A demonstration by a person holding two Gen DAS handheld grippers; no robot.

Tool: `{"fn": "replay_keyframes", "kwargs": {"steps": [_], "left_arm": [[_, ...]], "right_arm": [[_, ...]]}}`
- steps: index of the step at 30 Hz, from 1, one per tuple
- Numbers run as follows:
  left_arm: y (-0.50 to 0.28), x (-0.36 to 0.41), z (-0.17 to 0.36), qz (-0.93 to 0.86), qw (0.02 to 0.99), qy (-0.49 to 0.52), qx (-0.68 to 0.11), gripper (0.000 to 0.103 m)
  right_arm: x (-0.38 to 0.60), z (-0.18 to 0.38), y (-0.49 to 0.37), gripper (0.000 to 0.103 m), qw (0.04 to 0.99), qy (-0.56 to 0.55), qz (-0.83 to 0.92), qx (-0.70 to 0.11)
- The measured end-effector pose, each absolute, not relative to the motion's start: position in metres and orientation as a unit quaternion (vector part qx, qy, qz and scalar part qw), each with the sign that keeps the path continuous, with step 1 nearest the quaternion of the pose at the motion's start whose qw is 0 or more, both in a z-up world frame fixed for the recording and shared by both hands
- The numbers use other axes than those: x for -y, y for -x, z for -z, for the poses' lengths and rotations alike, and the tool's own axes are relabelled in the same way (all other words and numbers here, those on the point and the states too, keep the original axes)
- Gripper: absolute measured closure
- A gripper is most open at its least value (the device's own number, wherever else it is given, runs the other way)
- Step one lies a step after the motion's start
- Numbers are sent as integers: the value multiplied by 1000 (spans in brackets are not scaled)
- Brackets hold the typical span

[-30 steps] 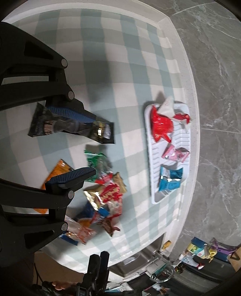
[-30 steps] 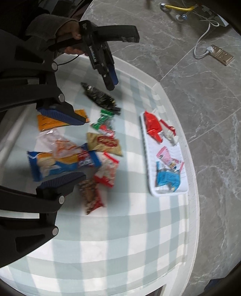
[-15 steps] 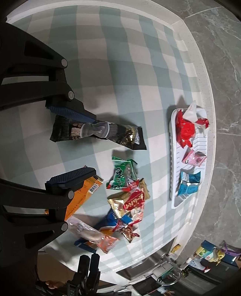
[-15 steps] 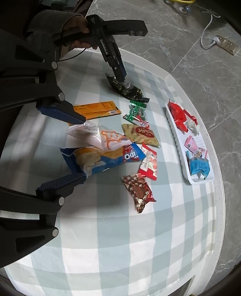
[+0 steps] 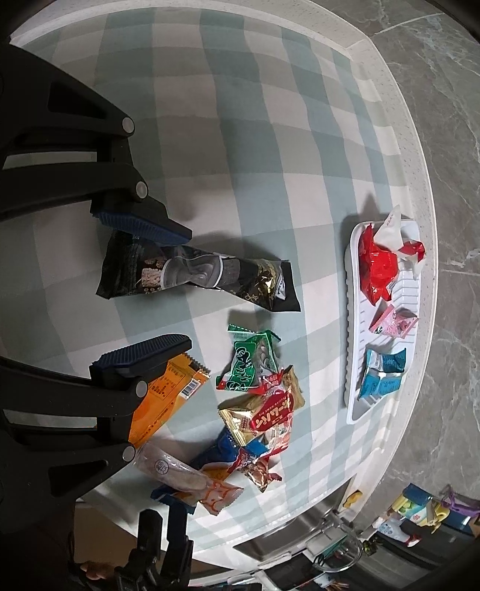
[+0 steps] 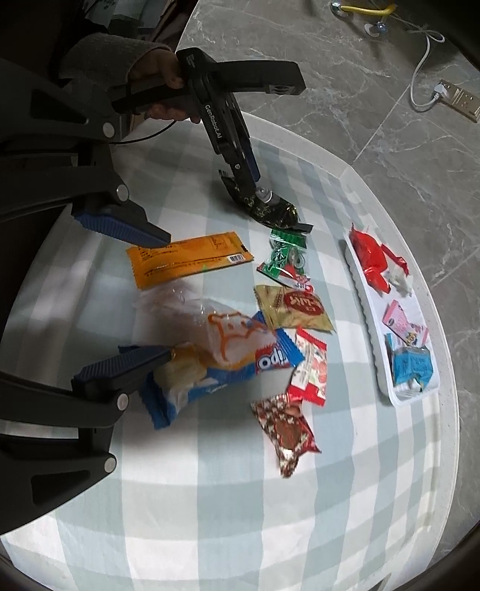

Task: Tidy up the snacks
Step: 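Move both open grippers back over the remaining snack pile, then grasp the black snack bar with the left gripper while the right grasps the white-orange packet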

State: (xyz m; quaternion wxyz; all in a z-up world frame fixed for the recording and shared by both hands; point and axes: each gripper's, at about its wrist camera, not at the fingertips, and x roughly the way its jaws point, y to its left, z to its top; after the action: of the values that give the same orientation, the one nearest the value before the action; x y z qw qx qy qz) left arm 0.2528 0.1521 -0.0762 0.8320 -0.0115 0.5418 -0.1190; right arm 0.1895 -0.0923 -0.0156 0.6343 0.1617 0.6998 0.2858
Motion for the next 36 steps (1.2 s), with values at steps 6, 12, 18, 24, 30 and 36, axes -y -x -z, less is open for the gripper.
{"fn": "replay_keyframes", "kwargs": {"steps": [6, 12, 18, 24, 30, 36], "left_arm": [[-258, -154, 79, 122, 830, 10, -543, 54], [-267, -153, 83, 127, 828, 7, -546, 51], [-280, -151, 87, 130, 826, 1, -549, 51], [-292, -149, 98, 134, 818, -8, -559, 51], [-302, -144, 114, 139, 808, -12, -572, 51], [-305, -138, 117, 151, 815, -27, -560, 51]], "right_arm": [[88, 29, -191, 45, 622, -179, -268, -714], [86, 41, -197, 45, 621, -193, -254, -716], [83, 55, -205, 45, 615, -199, -245, -723], [84, 68, -209, 52, 604, -223, -234, -728], [89, 74, -212, 71, 601, -236, -227, -729], [92, 77, -212, 74, 598, -253, -228, -726]]}}
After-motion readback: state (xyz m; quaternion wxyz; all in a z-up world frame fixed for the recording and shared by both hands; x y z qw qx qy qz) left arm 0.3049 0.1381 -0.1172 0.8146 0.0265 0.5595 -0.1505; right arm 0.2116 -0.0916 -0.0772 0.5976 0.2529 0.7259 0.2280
